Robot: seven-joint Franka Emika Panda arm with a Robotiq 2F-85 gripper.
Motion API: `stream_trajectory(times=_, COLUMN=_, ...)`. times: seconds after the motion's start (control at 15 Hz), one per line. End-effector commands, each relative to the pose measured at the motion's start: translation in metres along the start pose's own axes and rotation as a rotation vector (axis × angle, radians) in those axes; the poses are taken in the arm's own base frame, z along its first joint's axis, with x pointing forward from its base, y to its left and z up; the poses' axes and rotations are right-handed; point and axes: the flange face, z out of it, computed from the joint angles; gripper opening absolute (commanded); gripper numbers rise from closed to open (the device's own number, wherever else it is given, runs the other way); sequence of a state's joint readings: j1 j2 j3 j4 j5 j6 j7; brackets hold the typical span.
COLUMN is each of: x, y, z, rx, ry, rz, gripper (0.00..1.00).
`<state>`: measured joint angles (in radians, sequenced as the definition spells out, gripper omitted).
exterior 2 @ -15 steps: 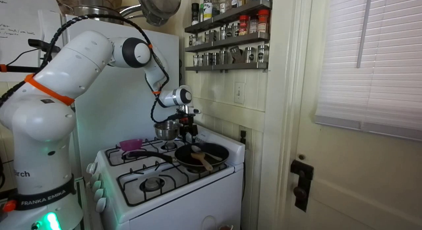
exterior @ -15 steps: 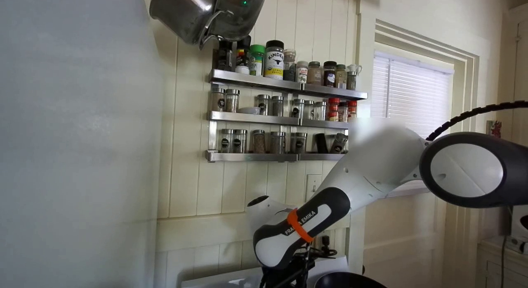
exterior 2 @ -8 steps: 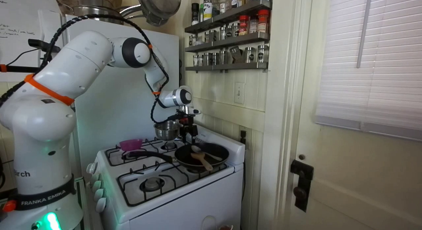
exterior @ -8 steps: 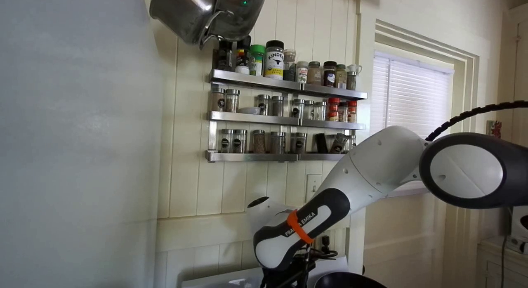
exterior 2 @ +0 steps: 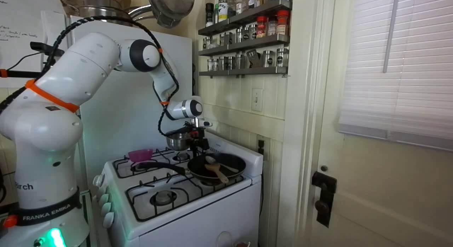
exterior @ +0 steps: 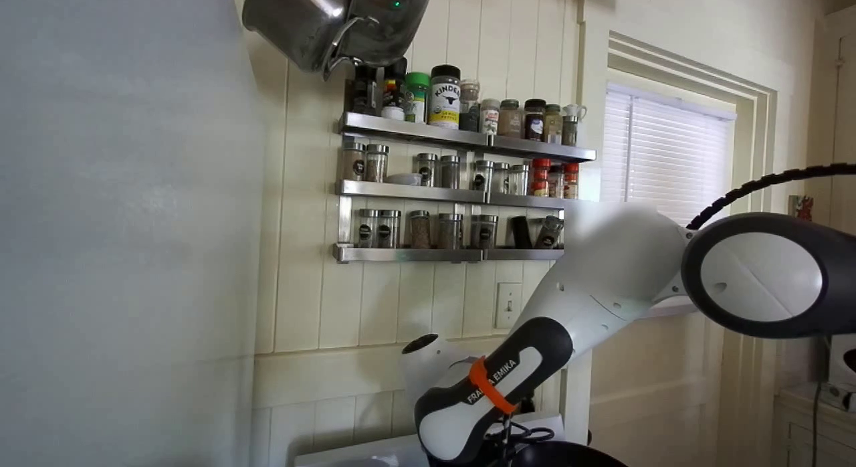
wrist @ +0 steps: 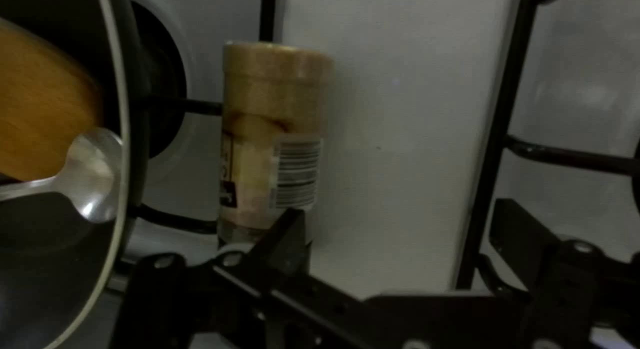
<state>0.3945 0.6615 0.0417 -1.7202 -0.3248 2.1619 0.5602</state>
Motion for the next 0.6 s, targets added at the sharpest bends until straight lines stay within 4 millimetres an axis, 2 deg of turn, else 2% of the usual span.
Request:
stream_trajectory(times=0.0, x=-0.018, y=0.002, z=-0.003, rx=-0.008, ry=0.039, rz=0.073, gripper=1.00)
stream_trajectory(times=0.33, x=-0.028, y=-0.001, z=-0.023, rx=-0.059, ry=0.073, rz=0.136, gripper=1.00)
stream_trajectory(times=0.53, x=-0.039, y=-0.001, z=-0.018, rx=-0.042, ry=0.052, rz=0.185, gripper=1.00)
